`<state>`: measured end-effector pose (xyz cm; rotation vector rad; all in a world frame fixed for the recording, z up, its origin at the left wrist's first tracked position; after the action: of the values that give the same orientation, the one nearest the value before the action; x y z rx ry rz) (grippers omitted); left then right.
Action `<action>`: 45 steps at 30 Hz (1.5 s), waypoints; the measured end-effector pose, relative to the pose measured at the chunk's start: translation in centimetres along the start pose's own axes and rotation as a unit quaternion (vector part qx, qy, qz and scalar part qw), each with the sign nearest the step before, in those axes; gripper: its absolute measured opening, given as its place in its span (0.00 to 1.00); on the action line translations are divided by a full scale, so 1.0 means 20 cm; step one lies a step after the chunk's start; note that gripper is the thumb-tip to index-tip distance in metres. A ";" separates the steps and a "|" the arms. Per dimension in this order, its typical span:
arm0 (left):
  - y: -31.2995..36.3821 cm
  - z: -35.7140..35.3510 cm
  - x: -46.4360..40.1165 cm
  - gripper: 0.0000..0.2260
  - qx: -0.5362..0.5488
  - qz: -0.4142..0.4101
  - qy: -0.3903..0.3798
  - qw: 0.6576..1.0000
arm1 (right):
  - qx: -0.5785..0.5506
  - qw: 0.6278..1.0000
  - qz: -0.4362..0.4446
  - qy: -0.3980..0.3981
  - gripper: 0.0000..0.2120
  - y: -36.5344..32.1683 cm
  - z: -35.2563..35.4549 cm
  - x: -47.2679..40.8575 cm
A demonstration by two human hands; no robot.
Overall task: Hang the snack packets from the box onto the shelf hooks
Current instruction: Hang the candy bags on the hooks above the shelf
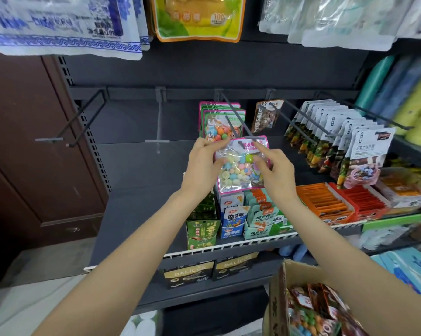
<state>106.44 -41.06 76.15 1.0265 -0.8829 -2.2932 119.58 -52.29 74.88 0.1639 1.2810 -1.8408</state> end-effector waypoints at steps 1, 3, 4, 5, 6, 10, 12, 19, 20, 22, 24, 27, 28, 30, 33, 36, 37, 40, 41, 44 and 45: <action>-0.01 0.00 -0.03 0.22 -0.008 0.005 0.003 1.000 | 0.015 1.000 -0.004 -0.013 0.17 0.00 -0.03 -0.03; -0.05 -0.03 -0.11 0.25 -0.032 0.017 -0.004 0.999 | 0.034 0.998 -0.022 -0.046 0.17 0.01 -0.11 -0.09; -0.08 -0.05 -0.15 0.27 -0.052 0.024 -0.010 0.998 | 0.036 0.997 -0.034 -0.061 0.18 0.01 -0.15 -0.12; -0.11 -0.07 -0.19 0.28 -0.081 0.032 -0.015 0.996 | 0.037 0.995 -0.046 -0.077 0.20 0.02 -0.19 -0.16; -0.14 -0.09 -0.23 0.30 -0.117 0.042 -0.022 0.992 | 0.034 0.993 -0.059 -0.092 0.23 0.03 -0.23 -0.19; -0.23 -0.16 -0.39 0.35 -0.222 0.064 -0.073 0.970 | 0.055 0.984 -0.093 -0.143 0.29 0.07 -0.36 -0.33; -0.25 -0.18 -0.45 0.37 -0.248 0.057 -0.077 0.964 | 0.116 0.973 -0.101 -0.174 0.28 0.10 -0.41 -0.37; -0.26 -0.15 -0.50 0.34 -0.292 0.023 -0.028 0.956 | 0.136 0.968 -0.112 -0.178 0.29 0.10 -0.45 -0.44; -0.23 -0.14 -0.48 0.32 -0.294 0.009 -0.013 0.956 | 0.137 0.965 -0.124 -0.188 0.28 0.15 -0.45 -0.42; -0.17 -0.11 -0.41 0.27 -0.290 -0.030 0.026 0.956 | 0.131 0.967 -0.125 -0.177 0.27 0.15 -0.40 -0.37; -0.12 -0.10 -0.32 0.22 -0.262 -0.050 0.056 0.962 | 0.136 0.973 -0.108 -0.149 0.25 0.13 -0.34 -0.34; -0.08 -0.18 -0.16 0.17 -0.213 -0.031 0.015 0.977 | 0.079 0.989 -0.082 -0.098 0.22 0.10 -0.19 -0.22; -0.06 -0.23 -0.09 0.15 -0.196 -0.027 -0.006 0.980 | 0.082 0.988 -0.085 -0.102 0.21 0.11 -0.13 -0.14; -0.01 -0.32 0.06 0.11 -0.144 -0.021 -0.040 0.989 | 0.102 0.984 -0.082 -0.123 0.17 0.15 -0.03 0.04; 0.07 -0.51 0.31 0.08 -0.085 0.004 -0.092 0.992 | 0.125 0.974 -0.100 -0.160 0.15 0.31 0.13 0.36; 0.15 -0.78 0.57 0.09 -0.072 0.020 -0.168 0.983 | 0.156 0.958 -0.151 -0.189 0.13 0.54 0.32 0.70; 0.16 -0.88 0.67 0.10 -0.074 0.024 -0.199 0.977 | 0.182 0.948 -0.168 -0.200 0.12 0.63 0.39 0.82; 0.20 -1.17 0.96 0.11 -0.086 0.045 -0.295 0.951 | 0.251 0.908 -0.213 -0.259 0.12 0.86 0.56 1.17; 0.21 -1.26 1.05 0.12 -0.093 0.049 -0.324 0.940 | 0.262 0.894 -0.232 -0.279 0.12 0.93 0.60 1.28; 0.22 -1.49 1.32 0.13 -0.102 0.053 -0.408 0.906 | 0.272 0.868 -0.273 -0.312 0.16 1.12 0.73 1.54; 0.22 -1.56 1.40 0.12 -0.102 0.049 -0.433 0.894 | 0.271 0.863 -0.280 -0.320 0.20 1.16 0.77 1.61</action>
<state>114.35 -73.23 50.15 -0.1925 -0.9278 -2.6736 121.34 -85.43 48.27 -0.5445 0.3259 -2.4237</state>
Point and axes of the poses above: each hand's wrist, its own x-axis away from the middle knuckle, its own z-axis out of the back of the hand, y = z × x, the point moved 10 cm from there along -x, towards the middle knuckle, and after that the axes turned 1 degree about -z, right-handed, at the moved point
